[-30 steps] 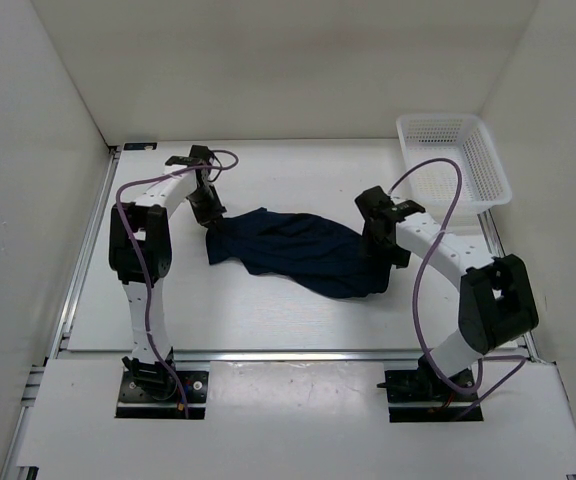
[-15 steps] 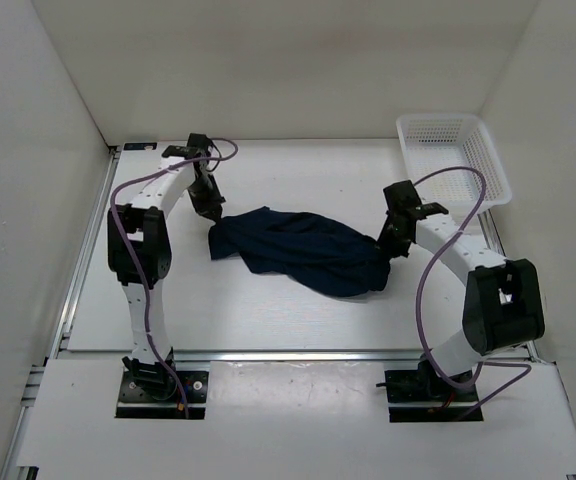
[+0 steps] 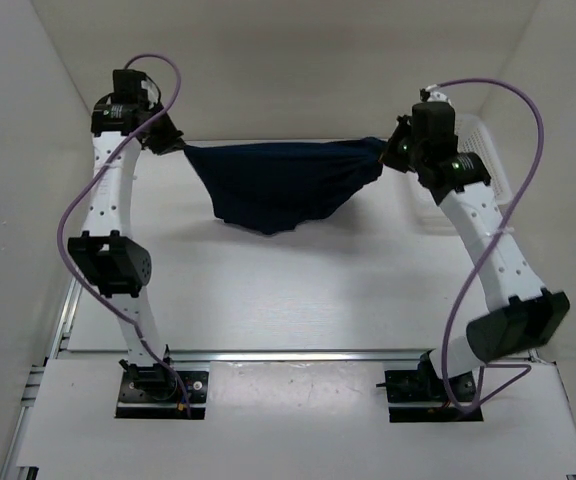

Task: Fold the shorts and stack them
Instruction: Flatten the shorts out

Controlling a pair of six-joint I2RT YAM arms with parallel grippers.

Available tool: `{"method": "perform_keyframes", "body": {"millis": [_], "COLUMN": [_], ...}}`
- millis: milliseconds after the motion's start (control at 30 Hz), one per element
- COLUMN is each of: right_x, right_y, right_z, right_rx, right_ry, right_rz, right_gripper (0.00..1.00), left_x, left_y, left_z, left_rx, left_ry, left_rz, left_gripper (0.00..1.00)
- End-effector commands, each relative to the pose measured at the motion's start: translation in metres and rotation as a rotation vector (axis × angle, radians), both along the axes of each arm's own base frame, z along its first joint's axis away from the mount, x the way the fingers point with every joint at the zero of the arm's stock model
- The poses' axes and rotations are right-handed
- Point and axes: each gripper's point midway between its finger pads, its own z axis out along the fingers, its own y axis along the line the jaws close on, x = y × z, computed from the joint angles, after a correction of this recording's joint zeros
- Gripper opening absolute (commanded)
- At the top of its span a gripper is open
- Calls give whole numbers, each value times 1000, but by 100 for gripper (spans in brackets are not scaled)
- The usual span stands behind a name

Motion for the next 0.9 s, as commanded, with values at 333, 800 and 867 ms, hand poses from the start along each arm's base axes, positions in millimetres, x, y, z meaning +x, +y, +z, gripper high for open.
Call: {"method": "perform_keyframes", "body": {"millis": [333,800,867], "right_x": [-210,-257,-268], "right_y": [-59,0,8], "right_z": [-176,-203,-219], "right_rx": [-66,300,411], "right_ry": [269,716,768], "right_rz": [-142,-152,-179], "right_gripper": [54,59,62], "left_x": [-220,-246,-255], "left_y": [10,-11,-22], "left_z": [-138,-180,-207], "left_rx": [46,-75,-102], "left_ry": [363,522,583], "left_rz": [-72,28,29], "left_gripper": [58,74,79]}}
